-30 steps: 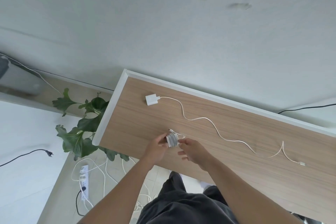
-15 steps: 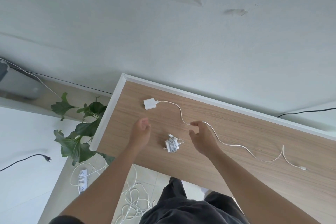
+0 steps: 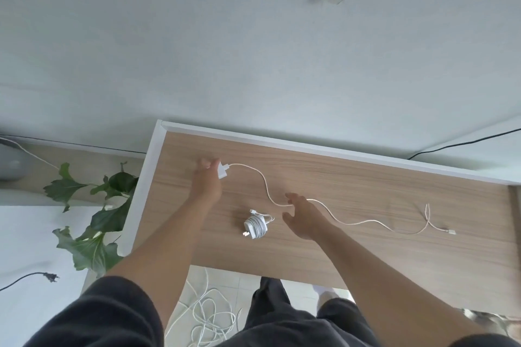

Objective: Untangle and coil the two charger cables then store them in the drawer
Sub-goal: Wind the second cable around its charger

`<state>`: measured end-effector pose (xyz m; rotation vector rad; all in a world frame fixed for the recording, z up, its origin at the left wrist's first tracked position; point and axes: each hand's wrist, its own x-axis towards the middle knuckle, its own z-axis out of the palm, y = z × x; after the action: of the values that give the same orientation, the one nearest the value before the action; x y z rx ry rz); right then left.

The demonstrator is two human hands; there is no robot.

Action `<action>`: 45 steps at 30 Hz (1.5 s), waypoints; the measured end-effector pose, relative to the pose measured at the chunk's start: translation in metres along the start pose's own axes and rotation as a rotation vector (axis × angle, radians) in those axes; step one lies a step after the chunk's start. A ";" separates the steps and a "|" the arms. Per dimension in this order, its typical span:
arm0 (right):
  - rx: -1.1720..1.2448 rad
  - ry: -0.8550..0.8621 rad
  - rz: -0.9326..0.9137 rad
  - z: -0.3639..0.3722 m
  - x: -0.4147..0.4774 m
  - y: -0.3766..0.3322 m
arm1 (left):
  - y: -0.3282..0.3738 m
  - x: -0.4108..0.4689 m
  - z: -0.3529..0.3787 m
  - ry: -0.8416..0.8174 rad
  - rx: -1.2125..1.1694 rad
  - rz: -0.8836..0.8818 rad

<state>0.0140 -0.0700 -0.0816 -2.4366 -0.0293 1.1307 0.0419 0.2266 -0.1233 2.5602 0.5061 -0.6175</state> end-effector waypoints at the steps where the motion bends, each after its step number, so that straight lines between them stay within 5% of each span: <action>1: -0.003 -0.004 0.002 0.002 -0.001 0.003 | -0.002 -0.001 0.005 0.008 -0.008 -0.004; 9: 0.030 0.052 0.024 -0.006 -0.018 0.027 | 0.019 -0.035 0.006 0.041 -0.209 0.070; 20: 0.404 0.528 -0.251 -0.090 -0.104 0.034 | 0.149 -0.163 -0.035 -0.218 -0.860 0.239; 28: 0.666 0.552 -0.369 -0.148 -0.192 0.077 | 0.254 -0.245 -0.026 -0.284 -1.329 0.202; 35: 0.698 0.499 -0.459 -0.173 -0.241 0.135 | 0.322 -0.313 -0.008 -0.436 -1.459 0.318; 40: 0.809 0.407 -0.550 -0.189 -0.283 0.160 | 0.364 -0.349 0.009 -0.316 -1.569 0.264; 45: 0.672 0.500 -0.639 -0.190 -0.295 0.185 | 0.388 -0.363 0.024 -0.237 -1.646 0.227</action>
<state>-0.0740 -0.3703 0.1619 -1.8174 -0.2159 0.1807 -0.0961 -0.1938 0.1718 0.9394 0.3525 -0.1888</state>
